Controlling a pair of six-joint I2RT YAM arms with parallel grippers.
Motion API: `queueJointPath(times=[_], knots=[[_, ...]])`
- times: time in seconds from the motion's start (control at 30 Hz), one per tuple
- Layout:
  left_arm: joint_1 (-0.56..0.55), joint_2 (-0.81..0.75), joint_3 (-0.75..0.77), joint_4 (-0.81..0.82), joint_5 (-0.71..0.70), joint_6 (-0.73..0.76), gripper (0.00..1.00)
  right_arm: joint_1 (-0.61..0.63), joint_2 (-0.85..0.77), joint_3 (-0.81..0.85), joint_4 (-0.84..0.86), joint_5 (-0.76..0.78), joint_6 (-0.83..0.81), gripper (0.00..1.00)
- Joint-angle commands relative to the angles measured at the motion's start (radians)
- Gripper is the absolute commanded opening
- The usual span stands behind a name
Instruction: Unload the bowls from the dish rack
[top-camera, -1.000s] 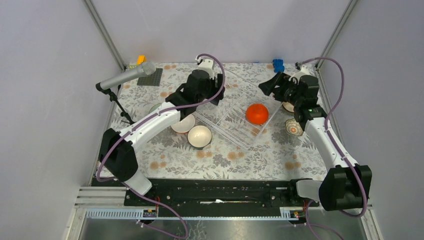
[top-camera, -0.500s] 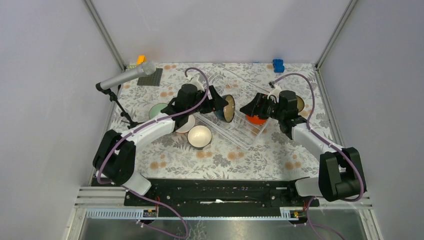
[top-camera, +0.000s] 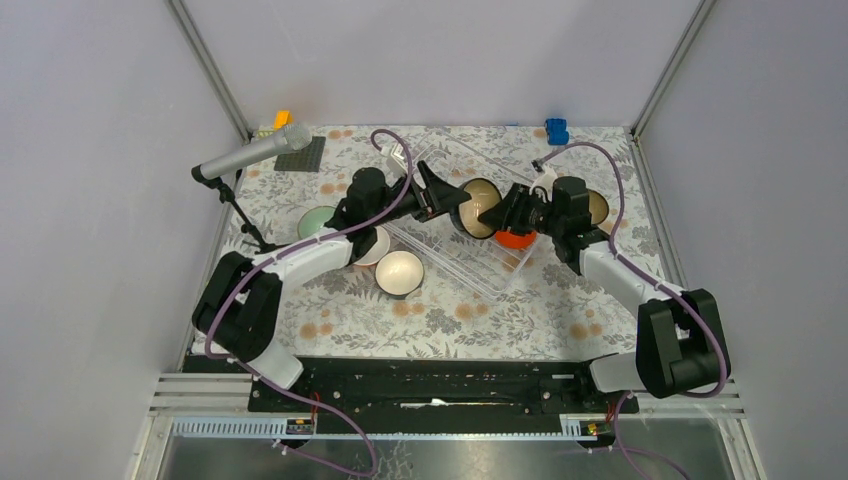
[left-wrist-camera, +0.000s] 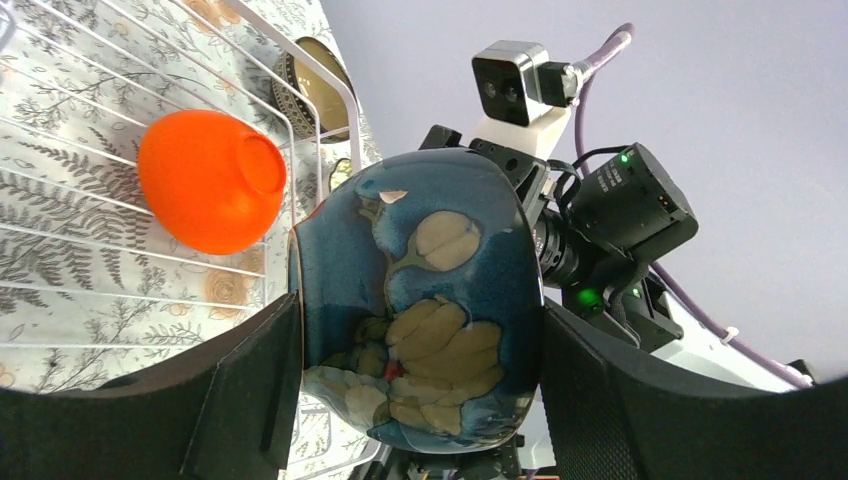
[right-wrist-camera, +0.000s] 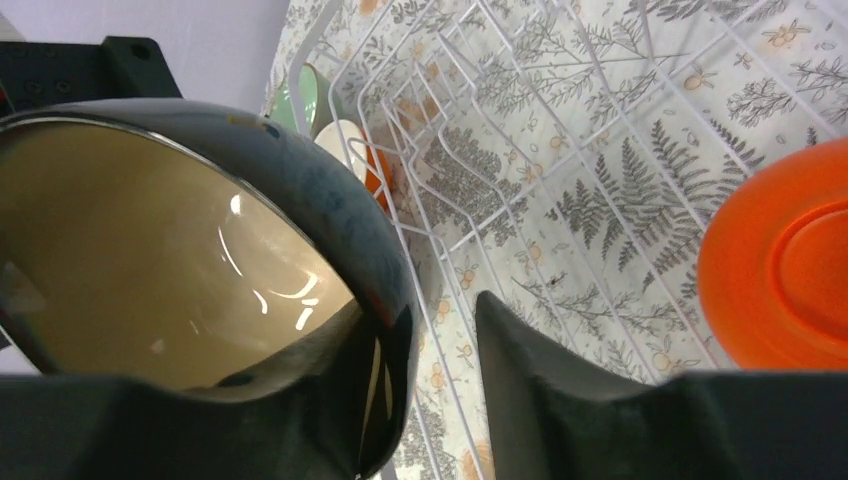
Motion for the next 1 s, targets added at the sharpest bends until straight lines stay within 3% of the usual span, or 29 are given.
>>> queueJointPath(times=[0.0,0.07,0.13,0.23,0.3,0.67,0.8,0.97], knots=[[-0.001,0.004,0.019,0.289,0.106,-0.121,0.29,0.011,-0.026,0.049,-0.018,0.007,0.017,0.38],[-0.001,0.003,0.015,0.276,0.103,-0.113,0.32,0.011,-0.047,0.060,-0.040,0.021,0.026,0.19],[-0.001,-0.009,0.020,0.211,0.083,-0.067,0.50,0.011,-0.069,0.082,-0.090,0.059,0.024,0.06],[-0.001,-0.054,0.038,0.022,0.001,0.046,0.85,0.010,-0.105,0.124,-0.217,0.191,0.009,0.00],[-0.005,-0.088,0.047,-0.100,-0.086,0.122,0.98,0.011,-0.132,0.149,-0.312,0.310,0.008,0.00],[-0.138,-0.178,0.147,-0.591,-0.477,0.451,0.99,0.011,-0.355,0.178,-0.649,0.978,0.148,0.00],[-0.226,-0.124,0.217,-0.673,-0.526,0.571,0.98,0.010,-0.368,0.225,-0.863,1.228,0.293,0.00],[-0.371,-0.045,0.321,-0.725,-0.591,0.735,0.97,0.009,-0.412,0.212,-0.986,1.355,0.400,0.00]])
